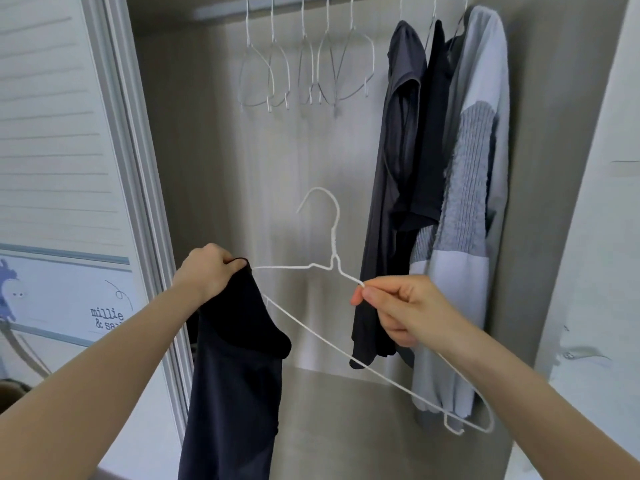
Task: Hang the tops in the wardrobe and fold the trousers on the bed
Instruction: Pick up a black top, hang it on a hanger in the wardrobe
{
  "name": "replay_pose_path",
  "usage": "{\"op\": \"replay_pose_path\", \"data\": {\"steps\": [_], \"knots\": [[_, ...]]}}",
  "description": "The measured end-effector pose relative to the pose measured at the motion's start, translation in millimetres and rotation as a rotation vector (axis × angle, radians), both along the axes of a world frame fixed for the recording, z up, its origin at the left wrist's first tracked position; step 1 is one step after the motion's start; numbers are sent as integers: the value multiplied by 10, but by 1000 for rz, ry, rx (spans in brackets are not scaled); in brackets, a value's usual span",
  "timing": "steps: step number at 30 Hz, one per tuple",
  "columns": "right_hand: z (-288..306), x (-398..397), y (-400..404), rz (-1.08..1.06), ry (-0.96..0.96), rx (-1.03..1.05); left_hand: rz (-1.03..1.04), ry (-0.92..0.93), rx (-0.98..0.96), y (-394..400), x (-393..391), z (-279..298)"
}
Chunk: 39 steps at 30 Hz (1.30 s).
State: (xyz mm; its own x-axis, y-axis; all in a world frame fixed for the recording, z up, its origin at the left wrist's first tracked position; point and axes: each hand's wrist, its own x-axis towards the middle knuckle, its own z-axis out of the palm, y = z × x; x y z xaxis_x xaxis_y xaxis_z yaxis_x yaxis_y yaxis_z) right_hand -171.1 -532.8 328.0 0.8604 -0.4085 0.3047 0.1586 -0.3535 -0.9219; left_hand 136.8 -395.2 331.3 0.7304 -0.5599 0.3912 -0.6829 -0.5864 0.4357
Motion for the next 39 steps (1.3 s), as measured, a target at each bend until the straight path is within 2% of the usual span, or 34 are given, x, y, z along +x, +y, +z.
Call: {"op": "replay_pose_path", "data": {"steps": [4,7,11,13,16,25,29,31,36,39], "knots": [[115,-80,20,62,9,2,67,-51,17,120,109,-65],[77,3,92,81,34,-10,26,-160,8,162,106,-118],[-79,193,183,19,-21,-9,-76,-490,-50,175,-15,-202],[-84,200,179,-16,-57,-13,-76,-679,-145,226,-92,-208],[1,110,107,-87,-116,-49,-79,-849,-273,359,-153,-188],[-224,366,434,-133,-148,-295,-113,-1052,-415,258,-357,-206],[-182,459,512,-50,38,-280,-270,-1034,-439,149,-492,-233],[-146,519,525,-27,65,-284,-367,-996,-424,90,-590,-263],[-191,638,490,-264,-118,-339,-533,-876,-376,35,-908,-328],[-305,657,424,-395,-221,-493,-562,-772,-387,20,-1066,-330]]}}
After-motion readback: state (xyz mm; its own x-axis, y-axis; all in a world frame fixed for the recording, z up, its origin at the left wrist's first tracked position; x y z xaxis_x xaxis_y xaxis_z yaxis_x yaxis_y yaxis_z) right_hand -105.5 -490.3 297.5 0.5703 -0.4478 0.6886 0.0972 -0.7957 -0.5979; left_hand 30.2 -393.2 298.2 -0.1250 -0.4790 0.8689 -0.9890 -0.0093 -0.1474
